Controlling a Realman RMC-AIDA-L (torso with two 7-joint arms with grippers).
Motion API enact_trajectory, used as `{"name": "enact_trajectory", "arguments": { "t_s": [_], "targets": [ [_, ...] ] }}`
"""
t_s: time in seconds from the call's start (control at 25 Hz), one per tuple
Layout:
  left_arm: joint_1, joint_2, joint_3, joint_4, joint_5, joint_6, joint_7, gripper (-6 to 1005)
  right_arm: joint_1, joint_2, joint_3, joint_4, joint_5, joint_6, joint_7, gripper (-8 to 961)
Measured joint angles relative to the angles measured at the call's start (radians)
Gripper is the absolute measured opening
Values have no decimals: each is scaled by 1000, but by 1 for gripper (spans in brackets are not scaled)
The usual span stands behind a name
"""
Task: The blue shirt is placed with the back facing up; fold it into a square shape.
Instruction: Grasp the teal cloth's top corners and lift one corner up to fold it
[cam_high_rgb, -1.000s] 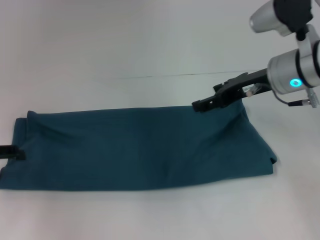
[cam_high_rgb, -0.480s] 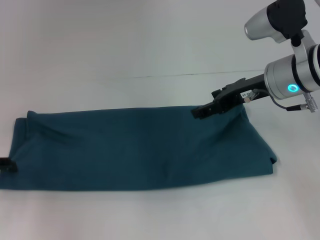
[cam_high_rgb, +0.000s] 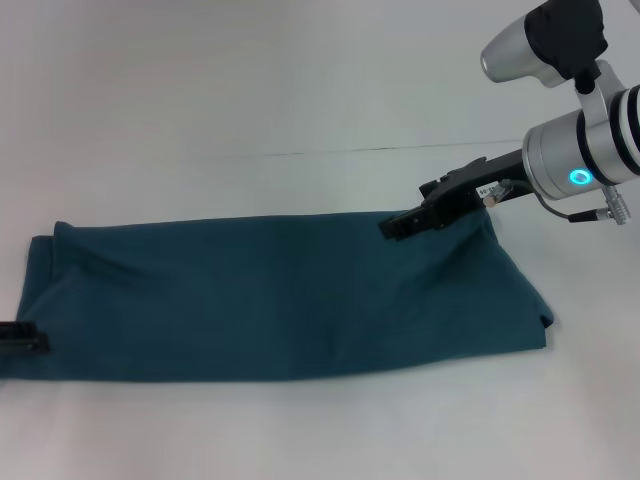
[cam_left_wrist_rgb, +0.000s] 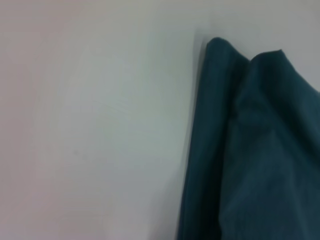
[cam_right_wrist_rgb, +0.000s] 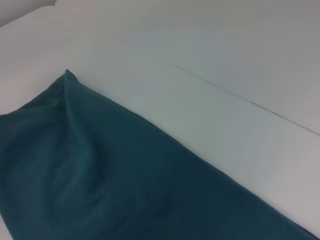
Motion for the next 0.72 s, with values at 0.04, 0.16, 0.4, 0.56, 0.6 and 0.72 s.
{"name": "enact_trajectory", "arguments": {
  "t_s": [0.04,0.16,0.4,0.56,0.6,0.72],
  "targets": [
    [-1,0,0,0,-1,-5,0,944,0,0,0,-1,0,0,0,931],
    [-3,2,0,-5,-2,-19,-1,944,0,2,0,-4,0,0,0,931],
    [-19,4,0,-45,-1,-43,1,938,6,6,0,-5,0,0,-3,931],
    [-27,2,28,-53,0,-45,7,939,7,6,0,-7,0,0,-1,932],
    [-28,1,33,-53,-2,-45,10,939,7,6,0,-8,0,0,0,932],
    [-33,-1,36,-53,-9,-45,29,940,7,5,0,-11,0,-2,1,932]
  ]
}}
